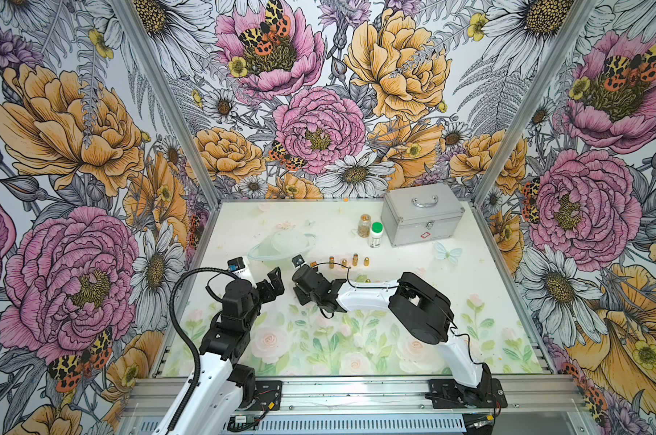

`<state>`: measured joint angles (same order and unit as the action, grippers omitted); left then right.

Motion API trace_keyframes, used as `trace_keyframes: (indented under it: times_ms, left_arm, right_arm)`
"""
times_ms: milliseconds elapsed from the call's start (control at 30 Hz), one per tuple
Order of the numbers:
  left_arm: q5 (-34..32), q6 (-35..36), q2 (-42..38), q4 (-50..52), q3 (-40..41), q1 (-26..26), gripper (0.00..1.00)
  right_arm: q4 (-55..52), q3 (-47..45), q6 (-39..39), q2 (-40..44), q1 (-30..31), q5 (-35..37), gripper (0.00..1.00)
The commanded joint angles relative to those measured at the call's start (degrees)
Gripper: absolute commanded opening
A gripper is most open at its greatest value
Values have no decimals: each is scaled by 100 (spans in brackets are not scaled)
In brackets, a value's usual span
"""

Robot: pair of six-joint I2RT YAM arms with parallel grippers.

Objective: Open the lipstick cap
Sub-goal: Place the lipstick at the center of the board, then pick up the lipstick at the center of the board.

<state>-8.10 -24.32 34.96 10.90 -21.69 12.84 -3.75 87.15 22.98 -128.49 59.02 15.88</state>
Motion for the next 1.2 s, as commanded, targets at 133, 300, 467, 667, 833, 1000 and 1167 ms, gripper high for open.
trace_keyframes:
  times_ms: [133, 300, 467, 667, 833, 1000, 1167]
  left_arm:
    - [133, -25, 2, -37, -74, -73, 99]
    - [137, 43, -15, 87, -190, -72, 99]
    - [201, 54, -52, 142, -287, -75, 99]
    - [389, 36, -9, 287, -495, -76, 99]
    - [605, 35, 103, 471, -655, 9, 99]
    - [515, 67, 169, 698, -728, 388, 99]
    - [78, 114, 101, 784, -706, 1166, 99]
  right_arm:
    - [110, 72, -66, 141, 4, 77, 35]
    - [-199, 204, -55, 446, -31, 86, 40]
    - [-481, 202, -65, 867, -75, 78, 44]
    - [-1230, 354, 83, 1396, -174, -131, 49]
    - [-2314, 425, 440, 1875, -361, -399, 53]
    - [-3876, 670, 884, 2123, -621, -621, 55]
    - [-4667, 464, 1262, 2433, -762, -730, 59]
